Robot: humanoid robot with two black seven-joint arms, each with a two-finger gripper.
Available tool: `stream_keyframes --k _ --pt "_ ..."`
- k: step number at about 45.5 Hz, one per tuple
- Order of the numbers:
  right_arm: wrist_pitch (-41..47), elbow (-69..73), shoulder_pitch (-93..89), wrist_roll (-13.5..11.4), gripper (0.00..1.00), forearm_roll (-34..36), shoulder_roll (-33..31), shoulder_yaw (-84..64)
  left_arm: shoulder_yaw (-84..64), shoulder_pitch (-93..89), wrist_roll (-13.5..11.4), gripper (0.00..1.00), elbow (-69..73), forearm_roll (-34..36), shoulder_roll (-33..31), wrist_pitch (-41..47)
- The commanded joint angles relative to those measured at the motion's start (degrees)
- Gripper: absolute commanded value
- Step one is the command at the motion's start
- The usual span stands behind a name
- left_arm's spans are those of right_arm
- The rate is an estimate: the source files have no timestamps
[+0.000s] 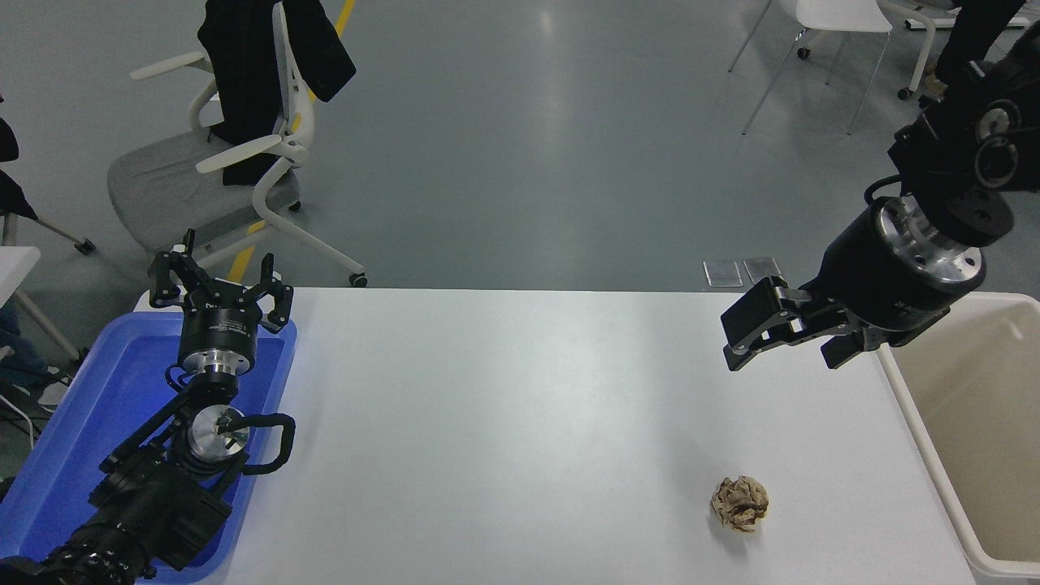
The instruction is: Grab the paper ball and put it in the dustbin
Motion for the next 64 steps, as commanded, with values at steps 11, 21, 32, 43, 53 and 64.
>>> stream_keyframes --k 11,21,32,43,53,64 --pt "-1.26 -0.23 -0.56 0.00 1.00 -0.14 -0.74 -0.13 0.00 -0.08 -0.07 0.99 0.02 0.00 -0.09 0.09" --pt "-5.56 -0.40 -5.47 0.00 1.00 -0.41 -0.12 0.57 0.00 0.00 -0.07 0.99 -0.07 0.00 -0.09 0.00" --pt "-14.97 -0.32 -14.17 0.09 1.00 -0.67 1.20 2.42 0.00 0.00 -0.16 0.99 0.02 0.00 -0.09 0.00" --pt "-23.67 -1.54 -28.06 0.09 1.00 -4.97 1.02 5.93 0.00 0.00 -0.16 0.99 -0.07 0.00 -0.09 0.00" --pt "-32.10 -5.23 -41.06 0.09 1.00 -8.76 0.67 7.60 0.00 0.00 -0.07 0.99 -0.07 0.00 -0.09 0.00" --pt "-38.52 -12.35 -51.61 0.00 1.00 -11.92 1.29 7.69 0.00 0.00 -0.07 0.99 -0.07 0.00 -0.09 0.00"
